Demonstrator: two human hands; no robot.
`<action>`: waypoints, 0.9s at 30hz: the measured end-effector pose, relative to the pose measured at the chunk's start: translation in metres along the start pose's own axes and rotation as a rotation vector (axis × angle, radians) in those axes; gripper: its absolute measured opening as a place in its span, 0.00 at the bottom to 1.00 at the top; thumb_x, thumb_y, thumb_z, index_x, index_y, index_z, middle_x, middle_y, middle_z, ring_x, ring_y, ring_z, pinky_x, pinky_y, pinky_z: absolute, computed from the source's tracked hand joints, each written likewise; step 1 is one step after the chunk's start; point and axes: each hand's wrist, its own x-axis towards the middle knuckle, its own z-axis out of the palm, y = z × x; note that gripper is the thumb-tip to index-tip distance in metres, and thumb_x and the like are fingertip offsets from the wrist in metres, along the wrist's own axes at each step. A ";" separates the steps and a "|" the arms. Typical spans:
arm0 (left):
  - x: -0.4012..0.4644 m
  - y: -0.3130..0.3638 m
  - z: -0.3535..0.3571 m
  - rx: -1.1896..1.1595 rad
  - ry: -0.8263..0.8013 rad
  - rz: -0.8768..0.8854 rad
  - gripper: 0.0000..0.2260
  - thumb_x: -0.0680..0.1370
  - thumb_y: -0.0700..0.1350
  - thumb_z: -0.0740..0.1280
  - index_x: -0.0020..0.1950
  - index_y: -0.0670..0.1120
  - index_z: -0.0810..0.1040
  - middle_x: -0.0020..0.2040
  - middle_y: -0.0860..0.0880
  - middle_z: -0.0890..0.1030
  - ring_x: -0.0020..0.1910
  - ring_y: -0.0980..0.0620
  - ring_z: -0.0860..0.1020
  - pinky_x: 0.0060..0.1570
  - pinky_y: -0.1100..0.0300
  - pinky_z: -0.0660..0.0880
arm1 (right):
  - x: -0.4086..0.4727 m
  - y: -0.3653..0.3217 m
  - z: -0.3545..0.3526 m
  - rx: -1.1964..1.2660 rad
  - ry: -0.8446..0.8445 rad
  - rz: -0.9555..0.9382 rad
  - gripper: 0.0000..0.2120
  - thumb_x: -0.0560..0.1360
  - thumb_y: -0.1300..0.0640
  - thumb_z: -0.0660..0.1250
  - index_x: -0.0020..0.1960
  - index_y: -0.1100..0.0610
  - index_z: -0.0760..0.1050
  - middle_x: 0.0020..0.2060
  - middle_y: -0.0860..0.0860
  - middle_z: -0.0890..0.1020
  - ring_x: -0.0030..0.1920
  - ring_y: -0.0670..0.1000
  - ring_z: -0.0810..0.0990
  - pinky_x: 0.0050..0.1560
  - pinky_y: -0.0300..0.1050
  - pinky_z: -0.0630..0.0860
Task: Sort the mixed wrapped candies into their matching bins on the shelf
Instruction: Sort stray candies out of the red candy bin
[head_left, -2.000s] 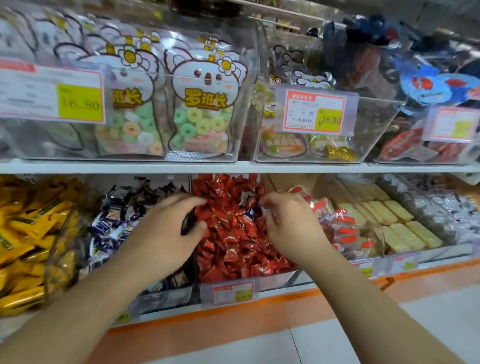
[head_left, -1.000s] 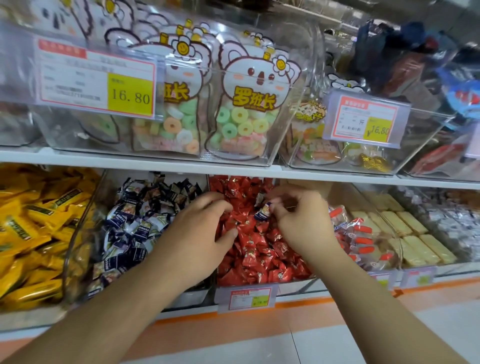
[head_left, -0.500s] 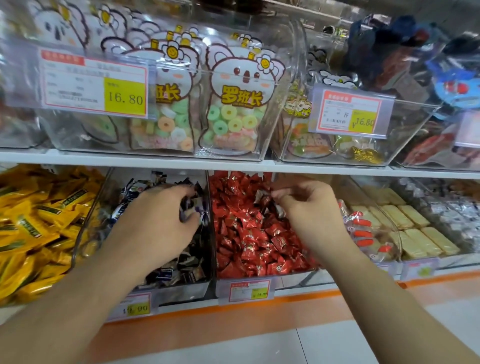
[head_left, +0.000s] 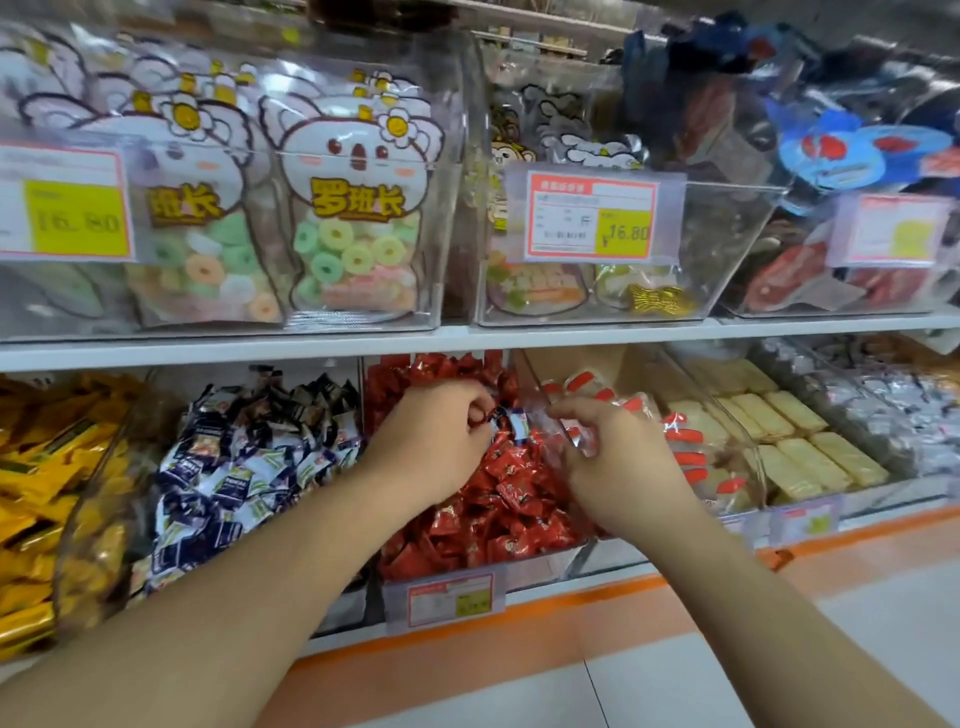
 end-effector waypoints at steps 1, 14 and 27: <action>0.010 0.001 0.009 0.011 -0.010 -0.003 0.13 0.78 0.49 0.73 0.63 0.51 0.82 0.51 0.56 0.82 0.49 0.56 0.80 0.50 0.62 0.77 | 0.001 0.003 0.001 0.010 0.001 -0.003 0.18 0.79 0.60 0.69 0.68 0.47 0.79 0.65 0.44 0.81 0.59 0.46 0.80 0.44 0.17 0.62; 0.039 0.011 0.047 -0.048 -0.023 -0.080 0.09 0.73 0.46 0.79 0.48 0.51 0.81 0.43 0.56 0.81 0.45 0.53 0.80 0.45 0.59 0.76 | 0.011 0.018 0.008 0.029 0.011 -0.057 0.17 0.78 0.59 0.69 0.65 0.44 0.79 0.61 0.42 0.81 0.55 0.41 0.76 0.41 0.20 0.63; -0.055 -0.012 -0.077 -0.164 0.209 -0.210 0.06 0.77 0.52 0.74 0.52 0.58 0.81 0.39 0.59 0.83 0.40 0.62 0.80 0.38 0.64 0.71 | 0.001 -0.004 0.012 -0.065 0.044 -0.126 0.18 0.77 0.62 0.66 0.65 0.54 0.80 0.61 0.51 0.81 0.52 0.50 0.78 0.52 0.42 0.75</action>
